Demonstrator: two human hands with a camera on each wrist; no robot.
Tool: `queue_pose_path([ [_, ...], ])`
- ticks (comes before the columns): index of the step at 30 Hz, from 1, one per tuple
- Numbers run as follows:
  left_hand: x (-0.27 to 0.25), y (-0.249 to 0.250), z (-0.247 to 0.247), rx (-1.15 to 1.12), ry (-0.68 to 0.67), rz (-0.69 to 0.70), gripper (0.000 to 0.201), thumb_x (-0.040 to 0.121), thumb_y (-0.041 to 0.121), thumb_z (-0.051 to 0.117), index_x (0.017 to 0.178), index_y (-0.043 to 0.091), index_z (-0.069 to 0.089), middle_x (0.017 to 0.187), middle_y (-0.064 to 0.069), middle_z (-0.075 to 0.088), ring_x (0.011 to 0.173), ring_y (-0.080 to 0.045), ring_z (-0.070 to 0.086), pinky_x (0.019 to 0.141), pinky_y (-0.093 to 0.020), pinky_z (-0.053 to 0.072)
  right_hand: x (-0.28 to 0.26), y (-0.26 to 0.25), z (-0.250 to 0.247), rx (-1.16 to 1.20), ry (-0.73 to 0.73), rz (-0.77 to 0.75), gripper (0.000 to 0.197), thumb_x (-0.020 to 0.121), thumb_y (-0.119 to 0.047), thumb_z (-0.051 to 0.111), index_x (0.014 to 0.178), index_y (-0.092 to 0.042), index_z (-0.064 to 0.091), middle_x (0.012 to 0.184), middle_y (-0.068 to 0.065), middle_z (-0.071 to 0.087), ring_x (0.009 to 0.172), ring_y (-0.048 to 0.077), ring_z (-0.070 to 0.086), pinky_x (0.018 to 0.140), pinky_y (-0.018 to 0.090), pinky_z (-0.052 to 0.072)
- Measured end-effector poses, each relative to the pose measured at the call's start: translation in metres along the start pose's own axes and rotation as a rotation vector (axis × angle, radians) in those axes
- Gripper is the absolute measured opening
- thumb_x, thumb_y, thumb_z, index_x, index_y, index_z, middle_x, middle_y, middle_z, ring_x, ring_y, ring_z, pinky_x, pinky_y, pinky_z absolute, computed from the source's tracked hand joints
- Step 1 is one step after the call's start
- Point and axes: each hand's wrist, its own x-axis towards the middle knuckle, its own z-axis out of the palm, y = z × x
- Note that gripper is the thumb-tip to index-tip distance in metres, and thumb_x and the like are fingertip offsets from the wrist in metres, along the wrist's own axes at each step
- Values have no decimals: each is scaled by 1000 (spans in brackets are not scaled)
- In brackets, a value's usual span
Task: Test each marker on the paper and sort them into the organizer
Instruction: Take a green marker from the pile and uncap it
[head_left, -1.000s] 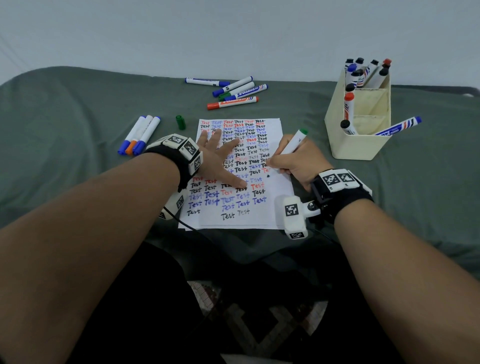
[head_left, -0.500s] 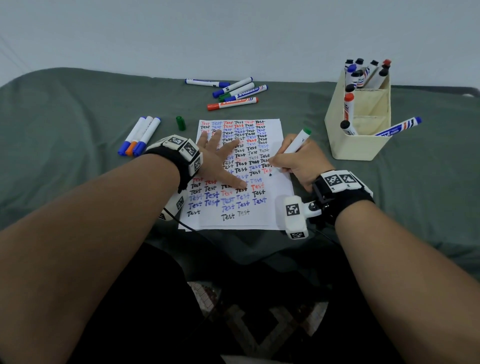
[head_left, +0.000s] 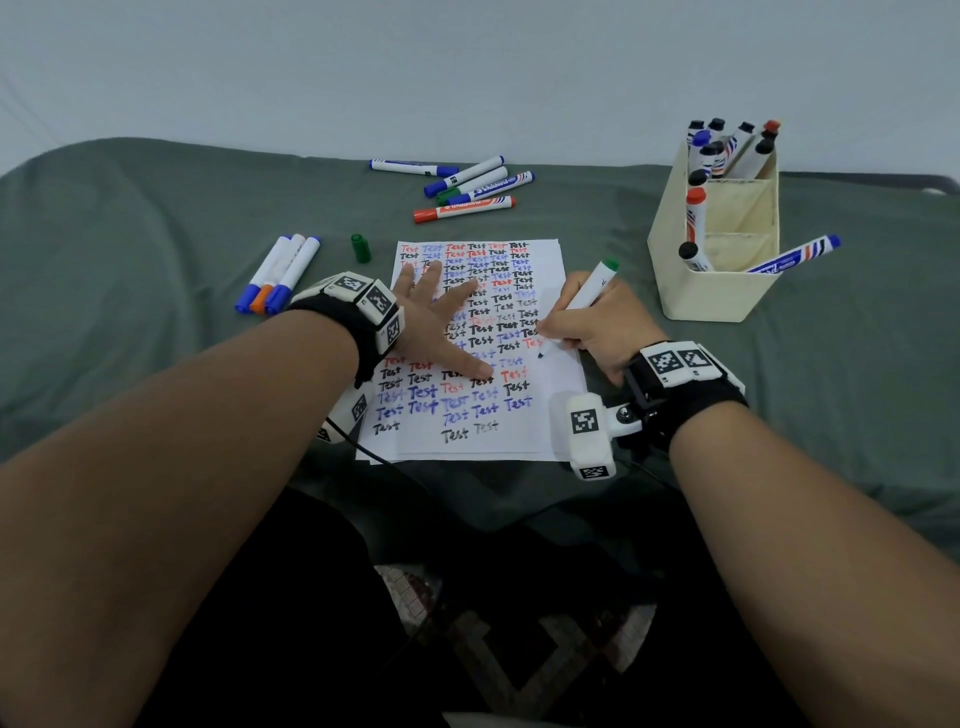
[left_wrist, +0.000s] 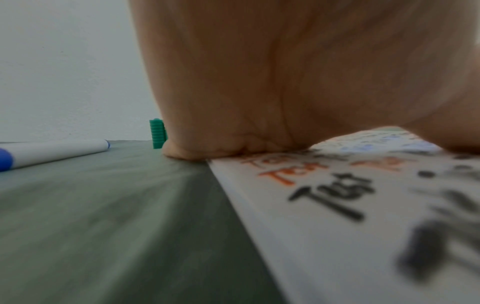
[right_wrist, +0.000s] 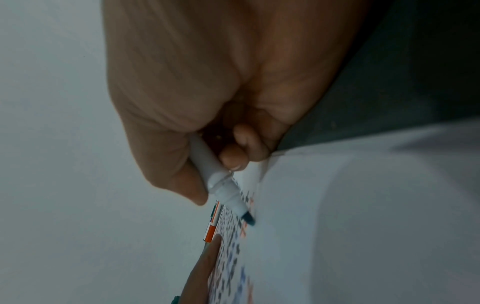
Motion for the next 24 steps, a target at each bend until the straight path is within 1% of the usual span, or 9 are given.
queue_pose_path([
  [4, 0, 0, 0, 2, -4, 2, 143, 29, 111, 40, 144, 57, -27, 160, 5, -37, 148, -32, -30, 114, -68, -5, 0, 1, -1, -6, 48, -20, 31, 63, 0, 74, 52, -23, 56, 51, -1, 56, 50, 18, 51, 50, 27, 42],
  [6, 0, -1, 0, 4, -4, 4, 142, 31, 111, 40, 143, 57, -28, 160, 5, -37, 148, -33, -30, 114, -68, -6, 0, 1, -1, -24, 46, -27, 32, 65, 1, 74, 53, -23, 56, 52, -1, 57, 50, 16, 52, 50, 25, 44],
  [8, 1, -2, 0, 3, -4, 4, 141, 32, 111, 40, 143, 57, -28, 160, 5, -37, 148, -33, -30, 115, -68, -6, 0, 0, -1, -35, 29, -23, 33, 65, 3, 74, 53, -22, 56, 53, 2, 56, 50, 17, 51, 51, 26, 44],
  [11, 2, -2, 1, 5, -3, 4, 142, 30, 111, 39, 143, 58, -28, 160, 6, -37, 148, -32, -30, 115, -68, -5, -1, -1, -1, -32, -11, -8, 28, 61, 4, 74, 56, -17, 56, 55, 10, 54, 49, 19, 48, 52, 31, 41],
  [13, 3, -2, 1, 5, 0, 5, 142, 29, 111, 39, 142, 58, -28, 160, 5, -37, 148, -33, -30, 114, -68, -5, -1, -1, -1, -20, -14, -7, 28, 61, 5, 74, 56, -16, 56, 56, 13, 53, 49, 20, 48, 52, 32, 40],
  [16, 4, -2, 2, 5, 4, 6, 143, 27, 112, 38, 142, 58, -28, 160, 6, -37, 148, -32, -30, 114, -68, -5, 0, 1, -2, -3, 0, -16, 34, 66, 7, 75, 54, -19, 57, 54, 6, 57, 49, 19, 51, 50, 29, 43],
  [18, 5, -3, 2, 4, 4, 4, 144, 26, 112, 38, 142, 59, -28, 160, 6, -37, 148, -32, -30, 114, -68, -6, 1, 2, -2, -7, -1, -29, 33, 66, 6, 75, 55, -19, 57, 53, 4, 57, 49, 17, 52, 49, 26, 45],
  [21, 7, -4, 3, 4, 8, 8, 143, 26, 113, 38, 142, 59, -28, 160, 6, -37, 148, -32, -30, 114, -69, -6, 2, 4, -1, -21, 8, -40, 31, 63, 3, 74, 55, -21, 57, 54, 2, 55, 50, 16, 50, 49, 24, 45],
  [24, 9, -5, 5, -2, 19, 13, 142, 27, 112, 39, 141, 60, -28, 160, 7, -37, 148, -32, -30, 113, -69, -5, 3, 5, -3, 26, 30, -37, 30, 67, -3, 76, 53, -24, 59, 53, -2, 56, 49, 14, 50, 49, 23, 43],
])
